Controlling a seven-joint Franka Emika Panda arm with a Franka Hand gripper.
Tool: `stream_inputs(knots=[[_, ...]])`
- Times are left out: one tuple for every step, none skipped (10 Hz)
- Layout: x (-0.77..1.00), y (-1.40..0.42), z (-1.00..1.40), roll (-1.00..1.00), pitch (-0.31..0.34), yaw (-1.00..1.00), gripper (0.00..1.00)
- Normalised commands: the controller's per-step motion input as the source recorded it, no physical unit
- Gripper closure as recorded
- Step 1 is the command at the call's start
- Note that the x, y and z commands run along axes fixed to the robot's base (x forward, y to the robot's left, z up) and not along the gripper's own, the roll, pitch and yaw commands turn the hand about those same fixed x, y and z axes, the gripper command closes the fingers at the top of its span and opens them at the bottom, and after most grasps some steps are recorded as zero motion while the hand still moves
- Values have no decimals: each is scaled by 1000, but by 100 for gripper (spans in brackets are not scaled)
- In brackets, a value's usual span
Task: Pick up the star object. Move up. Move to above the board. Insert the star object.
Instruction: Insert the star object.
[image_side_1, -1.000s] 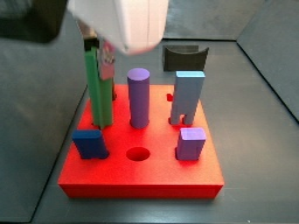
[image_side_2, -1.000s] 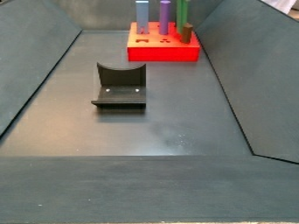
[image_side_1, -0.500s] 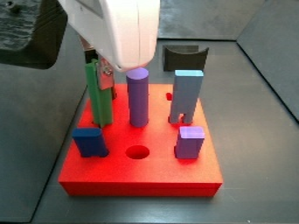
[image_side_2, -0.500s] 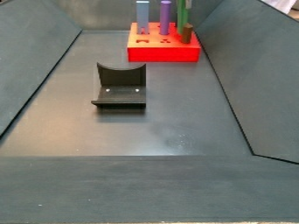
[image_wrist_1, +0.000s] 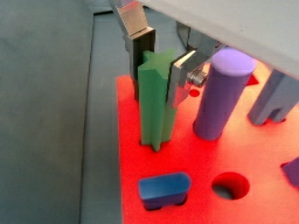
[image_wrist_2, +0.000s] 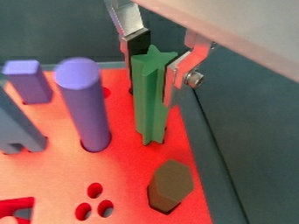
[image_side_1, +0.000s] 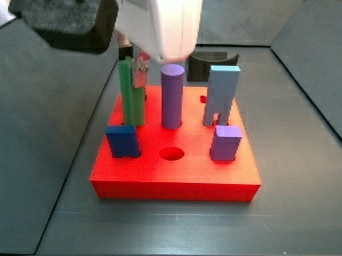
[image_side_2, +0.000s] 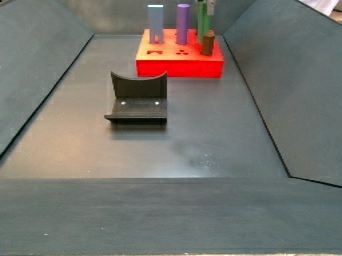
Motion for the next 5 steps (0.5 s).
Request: stream_inputs(knots=[[-40, 106, -1000, 11, 0, 0, 100], [0, 37, -1000, 7, 0, -131, 100], [123, 0, -1000, 31, 0, -240, 100], [0, 111, -440, -169, -299, -266, 100], [0, 0, 0, 0, 0, 0, 100]])
